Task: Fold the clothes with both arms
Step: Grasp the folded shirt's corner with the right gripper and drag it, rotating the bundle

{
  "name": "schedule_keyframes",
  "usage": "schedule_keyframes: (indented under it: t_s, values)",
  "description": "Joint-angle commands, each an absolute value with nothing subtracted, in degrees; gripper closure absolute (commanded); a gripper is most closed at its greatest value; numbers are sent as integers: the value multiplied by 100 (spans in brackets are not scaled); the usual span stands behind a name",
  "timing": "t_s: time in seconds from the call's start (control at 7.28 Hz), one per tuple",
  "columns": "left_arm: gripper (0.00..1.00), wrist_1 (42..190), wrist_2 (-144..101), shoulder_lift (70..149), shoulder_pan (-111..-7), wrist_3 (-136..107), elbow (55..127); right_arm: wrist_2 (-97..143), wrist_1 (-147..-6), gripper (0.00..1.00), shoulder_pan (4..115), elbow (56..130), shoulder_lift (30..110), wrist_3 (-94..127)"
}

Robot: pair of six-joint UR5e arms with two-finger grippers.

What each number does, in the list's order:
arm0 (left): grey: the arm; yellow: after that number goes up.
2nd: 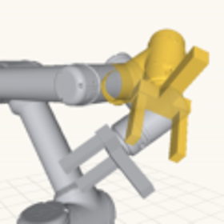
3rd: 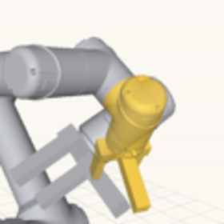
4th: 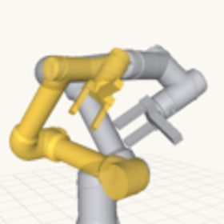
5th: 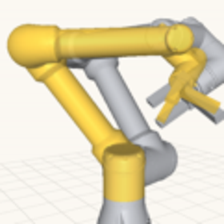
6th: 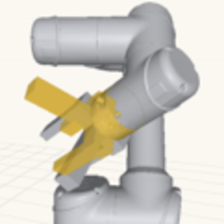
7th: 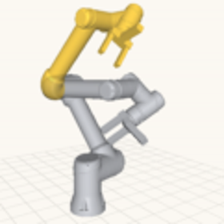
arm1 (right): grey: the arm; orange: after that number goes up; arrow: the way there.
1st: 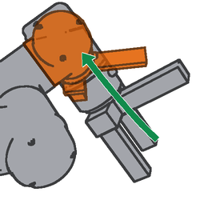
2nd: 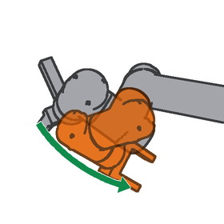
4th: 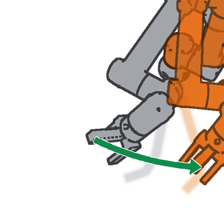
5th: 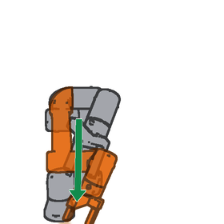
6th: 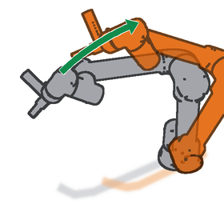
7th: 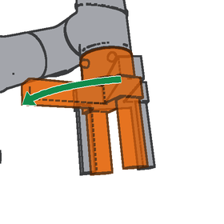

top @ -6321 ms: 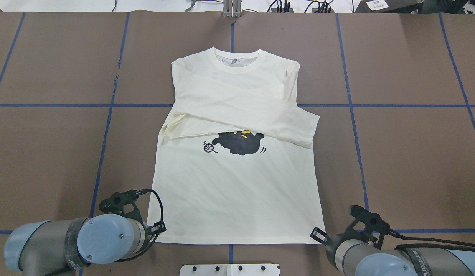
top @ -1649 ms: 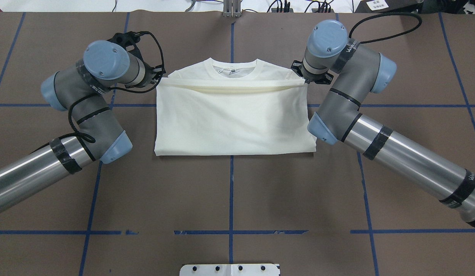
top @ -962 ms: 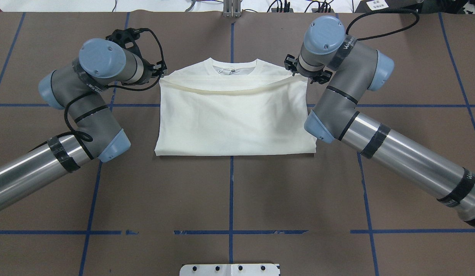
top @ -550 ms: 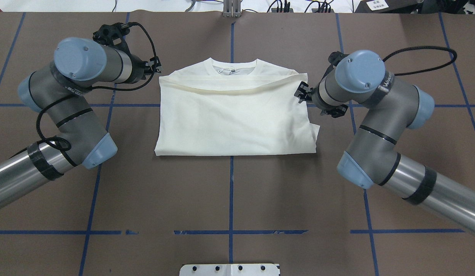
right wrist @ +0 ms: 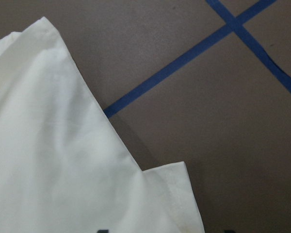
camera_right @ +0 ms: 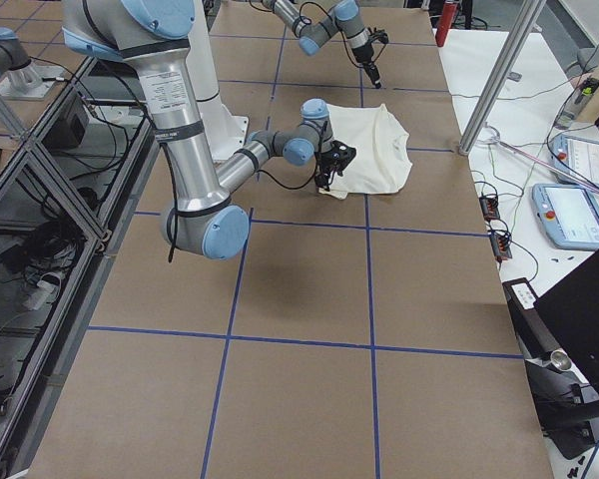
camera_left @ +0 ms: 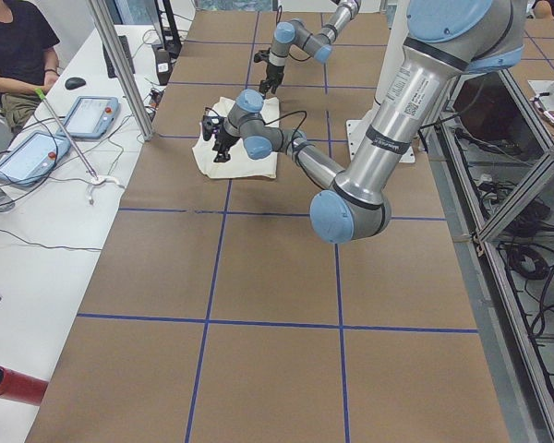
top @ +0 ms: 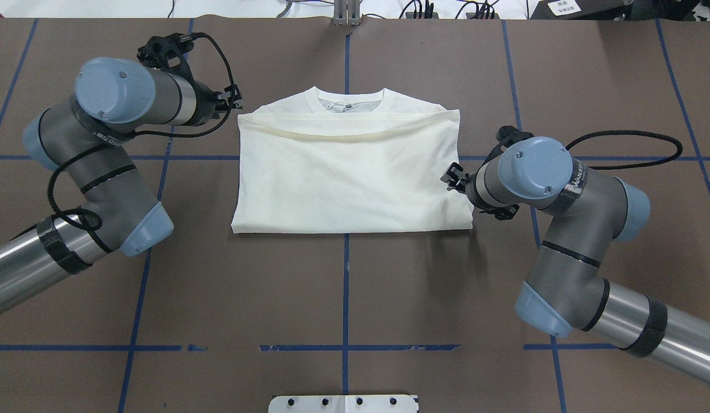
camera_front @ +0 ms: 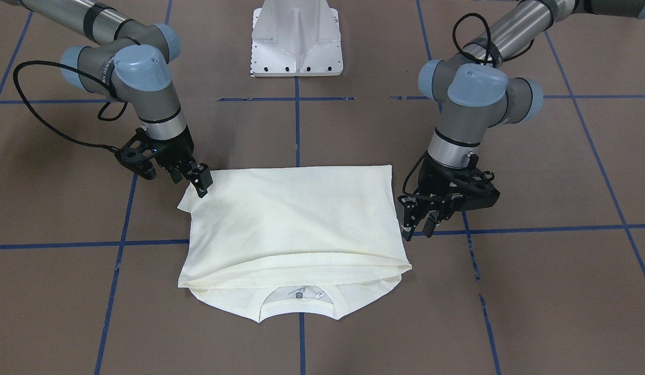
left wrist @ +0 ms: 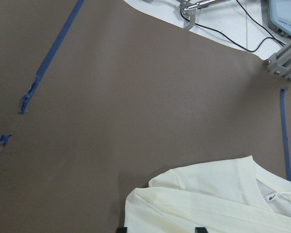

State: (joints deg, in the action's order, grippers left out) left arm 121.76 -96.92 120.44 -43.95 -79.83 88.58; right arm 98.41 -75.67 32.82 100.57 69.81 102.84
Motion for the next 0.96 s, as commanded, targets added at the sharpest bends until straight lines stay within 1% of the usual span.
schedule_keyframes:
  t_s: [0.0, 0.14, 0.27, 0.41, 0.69, 0.82]
  values:
    - [45, 12173, -9494, 12067, -4395, -7980, 8859, 9809, -7567, 20, 3130, 10055, 7066, 10353]
    - [46, 12173, -9475, 12076, -4395, -7980, 8885, 9835, -7567, 34, 3103, 10081, 7084, 10449]
    - [46, 12173, -9466, 12094, -4395, -7998, 8912, 9835, -7567, 91, 3024, 10081, 7084, 10833]
    - [46, 12164, -9431, 12102, -4395, -8015, 8938, 9809, -7567, 100, 2971, 10107, 7145, 10872]
    - [46, 12164, -9404, 12103, -4386, -8051, 8947, 9844, -7567, 100, 2953, 10230, 7233, 10855]
    - [46, 12164, -9404, 12103, -4394, -8051, 8947, 9879, -7567, 100, 2936, 10413, 7329, 10846]
